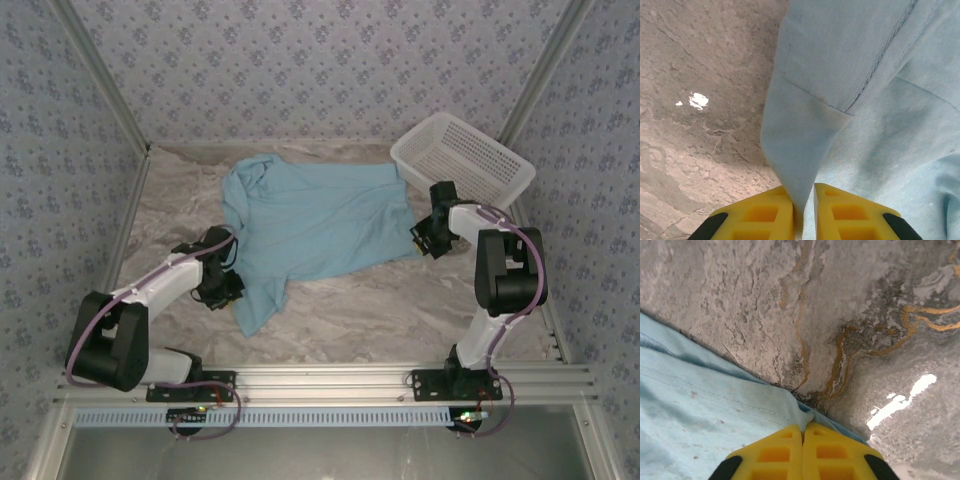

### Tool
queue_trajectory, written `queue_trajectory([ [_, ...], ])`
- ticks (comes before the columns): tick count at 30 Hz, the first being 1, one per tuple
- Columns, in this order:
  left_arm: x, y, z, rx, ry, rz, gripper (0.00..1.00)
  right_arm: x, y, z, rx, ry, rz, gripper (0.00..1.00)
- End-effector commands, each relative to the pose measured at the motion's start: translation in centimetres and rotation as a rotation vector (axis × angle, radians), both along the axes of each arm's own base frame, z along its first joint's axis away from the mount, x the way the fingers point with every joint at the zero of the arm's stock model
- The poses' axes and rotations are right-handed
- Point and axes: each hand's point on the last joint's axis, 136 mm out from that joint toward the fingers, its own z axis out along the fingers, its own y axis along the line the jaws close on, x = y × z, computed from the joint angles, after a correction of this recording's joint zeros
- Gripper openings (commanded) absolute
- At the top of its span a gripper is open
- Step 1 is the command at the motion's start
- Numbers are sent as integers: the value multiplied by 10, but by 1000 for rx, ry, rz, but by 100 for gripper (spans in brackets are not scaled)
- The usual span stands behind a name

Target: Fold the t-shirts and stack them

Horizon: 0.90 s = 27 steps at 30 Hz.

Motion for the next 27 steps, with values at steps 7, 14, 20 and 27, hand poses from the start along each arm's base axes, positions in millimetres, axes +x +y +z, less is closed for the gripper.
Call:
queue_trajectory([
  [7, 9, 1, 21, 16, -49, 0, 13, 1, -2, 54, -76, -67, 54, 1],
  [14, 18, 3, 42, 19, -88, 25, 9, 8, 1, 110, -88, -167, 89, 0],
  [20, 22, 15, 63, 53, -113, 52, 5, -13, 5, 134, -111, -165, 156, 0],
  [27, 23, 29, 61, 44, -106, 88, 3, -78, -1, 84, -125, -54, 188, 0],
])
